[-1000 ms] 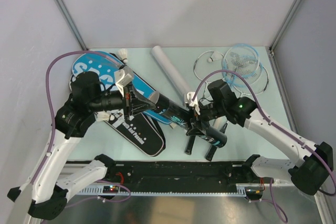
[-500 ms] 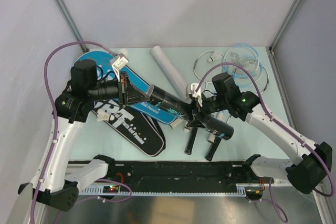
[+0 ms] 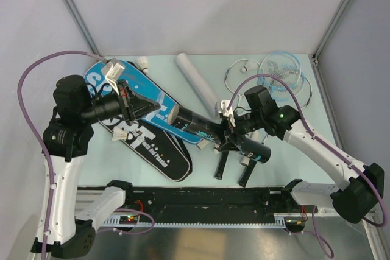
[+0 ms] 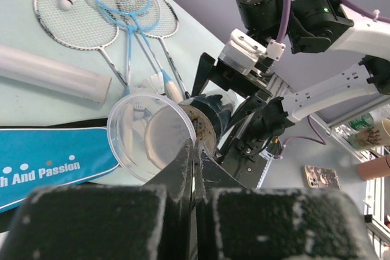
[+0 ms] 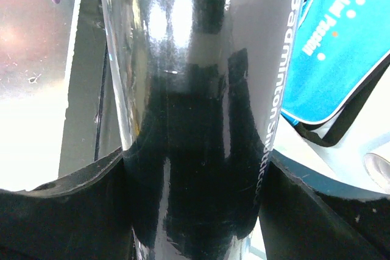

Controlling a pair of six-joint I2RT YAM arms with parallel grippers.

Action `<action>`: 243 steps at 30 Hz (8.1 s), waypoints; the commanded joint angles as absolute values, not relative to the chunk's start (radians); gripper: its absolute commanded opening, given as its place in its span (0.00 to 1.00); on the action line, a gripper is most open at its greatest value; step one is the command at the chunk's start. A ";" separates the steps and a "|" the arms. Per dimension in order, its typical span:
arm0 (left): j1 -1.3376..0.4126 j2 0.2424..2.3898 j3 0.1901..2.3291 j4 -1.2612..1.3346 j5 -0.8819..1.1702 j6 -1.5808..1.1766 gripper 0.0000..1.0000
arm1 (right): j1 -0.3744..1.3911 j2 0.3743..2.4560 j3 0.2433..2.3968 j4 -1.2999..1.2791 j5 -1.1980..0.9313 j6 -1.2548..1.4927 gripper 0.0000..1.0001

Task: Pack up the badminton gear
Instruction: Open the shuttle tube at the center of the board, then place the lid on the racket bag, then pick up the shuttlecock from the racket bag, then place the shuttlecock at the shuttle tube.

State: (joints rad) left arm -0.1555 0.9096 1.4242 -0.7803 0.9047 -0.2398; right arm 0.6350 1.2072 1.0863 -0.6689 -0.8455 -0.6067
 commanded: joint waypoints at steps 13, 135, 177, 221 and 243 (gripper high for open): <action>-0.143 1.054 1.453 -0.759 0.149 -0.280 0.00 | 0.635 1.095 1.098 -0.334 -0.564 -0.209 0.32; -0.083 1.003 1.397 -0.618 0.583 -0.483 0.00 | 0.563 0.930 0.664 0.241 -0.234 -0.969 0.33; -0.424 0.902 1.417 -0.506 0.358 -0.518 0.00 | 0.590 0.943 0.658 0.211 -0.217 -0.909 0.29; -0.635 1.039 1.067 -0.136 0.359 -0.689 0.03 | 0.706 0.999 0.658 0.348 -0.180 -0.766 0.27; -0.635 0.838 1.231 -0.269 0.326 -0.538 0.77 | 0.646 0.922 0.658 0.199 -0.103 -0.467 0.26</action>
